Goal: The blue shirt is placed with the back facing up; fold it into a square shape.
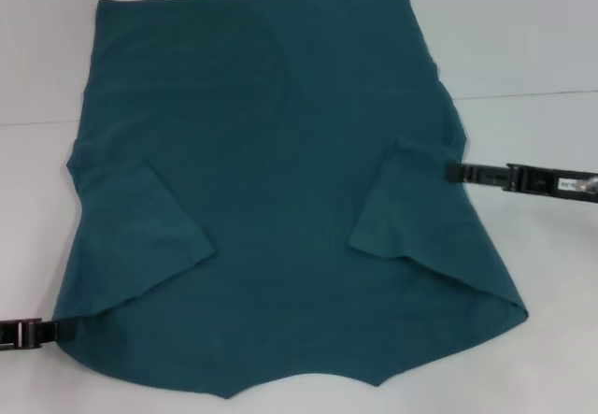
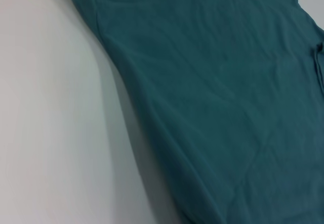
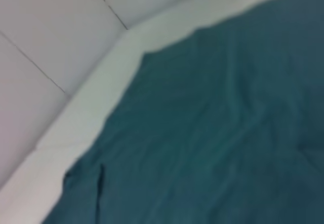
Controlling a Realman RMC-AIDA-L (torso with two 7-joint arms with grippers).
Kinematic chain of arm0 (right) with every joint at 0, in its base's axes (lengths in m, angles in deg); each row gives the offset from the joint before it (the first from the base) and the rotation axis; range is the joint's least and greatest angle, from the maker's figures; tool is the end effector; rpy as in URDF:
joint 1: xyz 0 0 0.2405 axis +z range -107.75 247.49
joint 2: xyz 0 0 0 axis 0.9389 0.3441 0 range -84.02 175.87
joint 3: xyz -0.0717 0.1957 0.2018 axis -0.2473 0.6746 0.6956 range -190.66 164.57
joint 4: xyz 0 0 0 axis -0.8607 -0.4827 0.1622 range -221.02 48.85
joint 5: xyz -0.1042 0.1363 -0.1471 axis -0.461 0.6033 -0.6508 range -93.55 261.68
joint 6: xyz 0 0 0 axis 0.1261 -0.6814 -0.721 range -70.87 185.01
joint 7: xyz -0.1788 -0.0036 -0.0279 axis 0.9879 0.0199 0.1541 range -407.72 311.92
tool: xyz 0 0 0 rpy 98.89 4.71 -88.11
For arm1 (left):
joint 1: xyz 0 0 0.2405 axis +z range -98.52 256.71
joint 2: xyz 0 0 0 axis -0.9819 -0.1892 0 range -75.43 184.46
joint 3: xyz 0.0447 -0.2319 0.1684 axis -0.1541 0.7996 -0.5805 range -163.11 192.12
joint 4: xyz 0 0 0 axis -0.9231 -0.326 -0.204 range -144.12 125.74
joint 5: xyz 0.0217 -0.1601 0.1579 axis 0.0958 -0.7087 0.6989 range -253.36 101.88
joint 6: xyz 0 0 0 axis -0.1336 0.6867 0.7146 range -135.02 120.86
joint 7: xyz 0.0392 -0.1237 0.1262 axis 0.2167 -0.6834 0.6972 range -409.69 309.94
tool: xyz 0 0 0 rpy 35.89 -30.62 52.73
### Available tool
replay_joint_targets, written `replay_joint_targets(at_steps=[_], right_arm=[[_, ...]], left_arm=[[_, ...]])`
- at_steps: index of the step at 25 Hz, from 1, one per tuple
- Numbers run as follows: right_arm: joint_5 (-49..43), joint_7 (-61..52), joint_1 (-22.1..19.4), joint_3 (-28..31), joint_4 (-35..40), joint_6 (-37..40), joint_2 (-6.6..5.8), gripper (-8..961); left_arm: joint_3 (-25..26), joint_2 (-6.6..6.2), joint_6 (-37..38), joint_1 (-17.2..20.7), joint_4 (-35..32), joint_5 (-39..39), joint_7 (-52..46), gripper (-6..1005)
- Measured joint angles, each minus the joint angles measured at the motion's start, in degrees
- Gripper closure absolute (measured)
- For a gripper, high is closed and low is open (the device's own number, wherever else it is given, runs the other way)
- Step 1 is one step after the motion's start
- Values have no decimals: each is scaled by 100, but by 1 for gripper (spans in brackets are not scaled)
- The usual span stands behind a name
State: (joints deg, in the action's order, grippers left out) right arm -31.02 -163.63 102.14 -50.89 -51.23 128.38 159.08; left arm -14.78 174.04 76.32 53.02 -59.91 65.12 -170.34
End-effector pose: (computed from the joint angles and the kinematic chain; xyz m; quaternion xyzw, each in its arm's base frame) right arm 0.3352 0.4312 0.0055 -0.7896 0.5182 0.2394 0.2253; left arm -0.3826 0.3534 -0.0030 -0.7977 -0.5598 -0.0937 0.2038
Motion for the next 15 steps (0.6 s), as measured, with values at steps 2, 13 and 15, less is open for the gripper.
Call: replay_joint_targets(at_steps=[2,13,15], right_arm=[[-367,-449,-34,-2,143,86,-49,53],[-1555,-1357,-105,-4,283,248,-79,54],[-1590,-1385,-142,-2,278,255,-72,54]], left_arm=[[-5,0,3,-1,0,1,-1,975],[18,-8,2,2,0,12,34,974],[21,-8,1,1,1,12,35,974]])
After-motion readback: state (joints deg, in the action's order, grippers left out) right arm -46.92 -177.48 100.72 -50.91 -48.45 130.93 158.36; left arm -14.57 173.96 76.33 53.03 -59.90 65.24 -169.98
